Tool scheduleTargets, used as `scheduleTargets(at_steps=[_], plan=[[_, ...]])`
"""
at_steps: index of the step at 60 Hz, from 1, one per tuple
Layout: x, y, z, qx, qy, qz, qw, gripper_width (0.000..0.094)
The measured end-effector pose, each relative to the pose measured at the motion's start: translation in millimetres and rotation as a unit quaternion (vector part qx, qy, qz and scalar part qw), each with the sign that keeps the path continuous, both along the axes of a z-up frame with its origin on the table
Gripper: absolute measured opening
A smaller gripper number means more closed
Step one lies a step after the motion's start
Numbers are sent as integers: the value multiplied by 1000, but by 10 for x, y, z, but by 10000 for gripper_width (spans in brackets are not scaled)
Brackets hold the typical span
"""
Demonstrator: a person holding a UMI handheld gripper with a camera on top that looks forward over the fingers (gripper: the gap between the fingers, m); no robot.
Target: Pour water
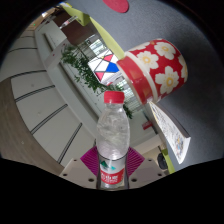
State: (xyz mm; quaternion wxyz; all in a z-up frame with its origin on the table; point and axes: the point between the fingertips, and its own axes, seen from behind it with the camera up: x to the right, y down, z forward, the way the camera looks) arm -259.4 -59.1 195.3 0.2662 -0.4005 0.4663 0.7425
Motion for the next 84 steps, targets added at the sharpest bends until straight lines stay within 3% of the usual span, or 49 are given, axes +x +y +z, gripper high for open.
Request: scheduleTargets(at_steps=[12, 17, 23, 28, 34, 38, 44, 50, 59, 73, 75, 79, 84], plan=[[-39, 32, 111, 13, -26, 12, 1000, 307], [-27, -16, 357, 53, -99, 10, 994, 308], [47, -72, 779, 116, -262, -18, 958, 309], [456, -150, 1099, 168, -424, -78, 887, 310], [1006, -95, 1377, 191, -594, -159, 765, 312], [1298, -57, 1532, 181, -678, -194, 685, 313], [1942, 54, 1302, 149, -779, -219, 569, 311], [2395, 108, 829, 118, -835, -197, 500, 311], [2735, 109, -96, 78, -876, -131, 459, 310], [2882, 114, -1119, 32, -883, -56, 466, 340], [2870, 132, -1070, 42, -880, -72, 468, 317], [2861, 107, -1105, 38, -881, -69, 467, 317], [2868, 99, -1094, 37, -882, -68, 465, 420]])
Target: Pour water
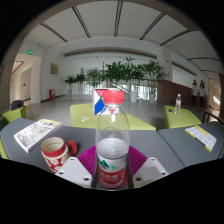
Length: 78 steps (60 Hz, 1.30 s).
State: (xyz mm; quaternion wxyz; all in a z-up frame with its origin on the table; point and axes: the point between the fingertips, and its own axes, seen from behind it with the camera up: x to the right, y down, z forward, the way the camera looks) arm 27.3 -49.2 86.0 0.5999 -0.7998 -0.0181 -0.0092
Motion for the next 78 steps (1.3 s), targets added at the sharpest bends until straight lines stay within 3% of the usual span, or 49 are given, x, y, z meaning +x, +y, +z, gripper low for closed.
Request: scheduleTargets(at_steps=[7, 11, 13, 17, 23, 51, 78], plan=[[21, -55, 20, -18, -9, -11, 1000, 586], [29, -159, 96, -22, -14, -19, 999, 878], [65, -205, 149, -26, -19, -22, 999, 833], [50, -464, 279, -29, -20, -34, 999, 869], [9, -968, 424, -45, -21, -51, 997, 851], [-463, -3902, 836, -93, 5, -52, 994, 855], [-409, -4612, 1070, -65, -6, -62, 996, 856]])
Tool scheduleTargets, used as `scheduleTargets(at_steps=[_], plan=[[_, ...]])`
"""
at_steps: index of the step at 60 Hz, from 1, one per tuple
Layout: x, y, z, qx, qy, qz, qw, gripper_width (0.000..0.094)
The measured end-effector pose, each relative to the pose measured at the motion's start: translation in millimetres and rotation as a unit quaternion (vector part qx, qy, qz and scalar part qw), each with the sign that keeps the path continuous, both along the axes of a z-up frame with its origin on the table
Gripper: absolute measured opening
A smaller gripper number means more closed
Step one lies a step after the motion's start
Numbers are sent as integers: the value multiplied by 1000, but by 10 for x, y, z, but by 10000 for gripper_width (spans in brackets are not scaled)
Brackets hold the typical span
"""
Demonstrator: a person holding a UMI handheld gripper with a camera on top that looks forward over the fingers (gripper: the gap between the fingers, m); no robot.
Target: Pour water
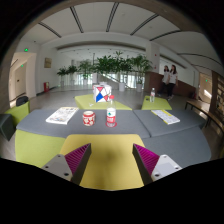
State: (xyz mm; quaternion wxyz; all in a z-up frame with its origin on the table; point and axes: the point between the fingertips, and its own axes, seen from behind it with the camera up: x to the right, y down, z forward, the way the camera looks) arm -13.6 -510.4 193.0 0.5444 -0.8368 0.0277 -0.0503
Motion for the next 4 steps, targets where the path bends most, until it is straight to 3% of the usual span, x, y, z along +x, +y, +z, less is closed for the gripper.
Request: scheduleTargets(at_steps=[4], plan=[[-18, -15, 5, 1, 1, 5, 1000, 852]])
